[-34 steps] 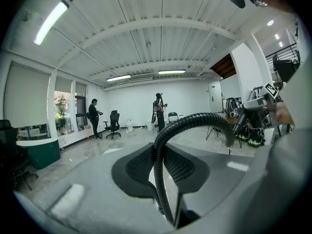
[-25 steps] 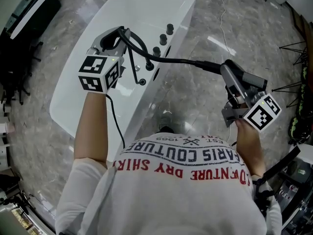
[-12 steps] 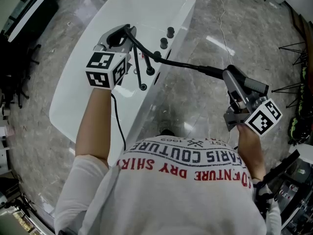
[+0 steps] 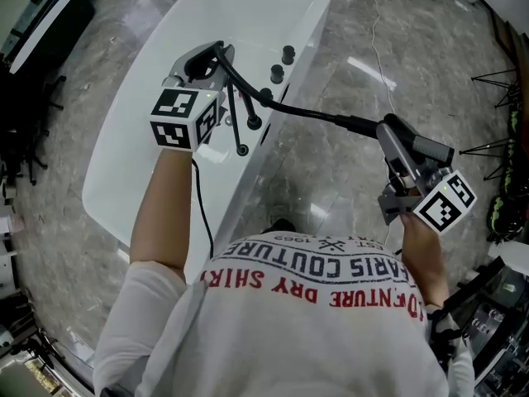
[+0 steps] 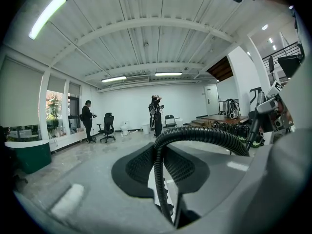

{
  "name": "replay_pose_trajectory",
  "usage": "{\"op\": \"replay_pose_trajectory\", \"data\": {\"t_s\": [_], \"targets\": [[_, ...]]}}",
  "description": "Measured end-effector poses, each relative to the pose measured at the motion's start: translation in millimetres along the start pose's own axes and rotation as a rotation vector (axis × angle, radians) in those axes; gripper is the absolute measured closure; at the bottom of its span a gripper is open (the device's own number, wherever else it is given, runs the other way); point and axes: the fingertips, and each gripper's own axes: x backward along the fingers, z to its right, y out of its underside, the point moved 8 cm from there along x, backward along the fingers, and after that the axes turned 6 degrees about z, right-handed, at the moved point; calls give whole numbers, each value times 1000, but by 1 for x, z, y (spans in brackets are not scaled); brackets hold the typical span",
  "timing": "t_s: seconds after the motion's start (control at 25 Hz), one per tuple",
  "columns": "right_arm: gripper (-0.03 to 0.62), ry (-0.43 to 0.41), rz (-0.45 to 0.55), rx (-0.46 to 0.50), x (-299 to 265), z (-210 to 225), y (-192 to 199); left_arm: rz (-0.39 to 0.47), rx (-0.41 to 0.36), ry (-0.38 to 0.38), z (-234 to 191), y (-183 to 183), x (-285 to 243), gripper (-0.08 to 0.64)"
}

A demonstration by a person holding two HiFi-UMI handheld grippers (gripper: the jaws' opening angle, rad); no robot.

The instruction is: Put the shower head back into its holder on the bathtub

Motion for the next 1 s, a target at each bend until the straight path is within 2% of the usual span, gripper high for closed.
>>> {"op": "replay_pose_trajectory", "data": {"t_s": [1.0], "targets": [[460,24,-46,-32,-29,4,24,-294,215,14,-2,154,38,497]]}}
